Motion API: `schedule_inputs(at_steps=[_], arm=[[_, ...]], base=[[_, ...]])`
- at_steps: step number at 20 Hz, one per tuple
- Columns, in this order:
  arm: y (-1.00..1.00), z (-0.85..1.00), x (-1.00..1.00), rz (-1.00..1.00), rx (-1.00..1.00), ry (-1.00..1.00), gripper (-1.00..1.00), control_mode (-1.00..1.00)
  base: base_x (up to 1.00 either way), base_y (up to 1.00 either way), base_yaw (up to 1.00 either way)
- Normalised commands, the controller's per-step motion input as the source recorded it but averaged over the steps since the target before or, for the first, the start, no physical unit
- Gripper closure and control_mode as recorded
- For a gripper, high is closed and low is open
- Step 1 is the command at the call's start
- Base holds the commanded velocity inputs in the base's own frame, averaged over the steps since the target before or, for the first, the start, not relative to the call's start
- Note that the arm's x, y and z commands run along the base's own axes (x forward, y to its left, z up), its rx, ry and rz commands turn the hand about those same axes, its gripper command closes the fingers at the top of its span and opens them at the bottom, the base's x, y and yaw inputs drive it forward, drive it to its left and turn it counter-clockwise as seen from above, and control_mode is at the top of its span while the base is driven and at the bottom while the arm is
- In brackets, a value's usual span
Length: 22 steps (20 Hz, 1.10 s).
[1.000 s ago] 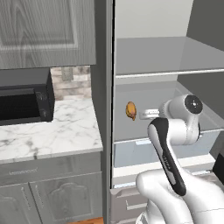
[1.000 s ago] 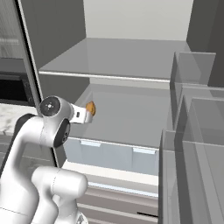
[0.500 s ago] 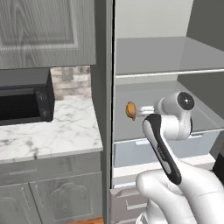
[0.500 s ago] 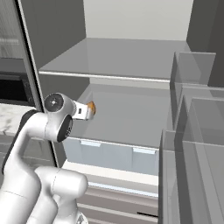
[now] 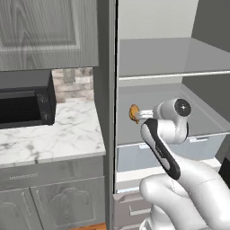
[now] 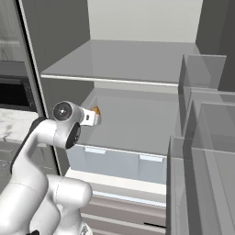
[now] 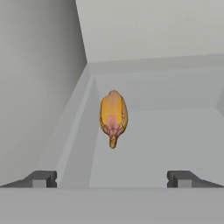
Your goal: Gather the lime and eggplant from the fridge and place them on a tray on the dining counter. Then gather the chicken drumsticks from the fridge and place them on the other tray.
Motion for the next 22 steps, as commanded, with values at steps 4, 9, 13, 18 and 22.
schedule_inputs(at_steps=[4, 9, 13, 18, 22], arm=[[0.0, -0.07, 0.34, 0.0, 0.0, 0.0, -1.0, -1.0], [0.0, -0.02, 0.27, 0.0, 0.0, 0.0, -1.0, -1.0], [0.0, -0.03, 0.24, 0.0, 0.0, 0.0, -1.0, -1.0], [0.0, -0.04, 0.24, 0.0, 0.0, 0.0, -1.0, -1.0], [0.03, -0.03, 0.15, 0.0, 0.0, 0.0, -1.0, -1.0]], base=[[0.0, 0.0, 0.0], [0.0, 0.0, 0.0], [0.0, 0.0, 0.0], [0.0, 0.0, 0.0], [0.0, 0.0, 0.0]])
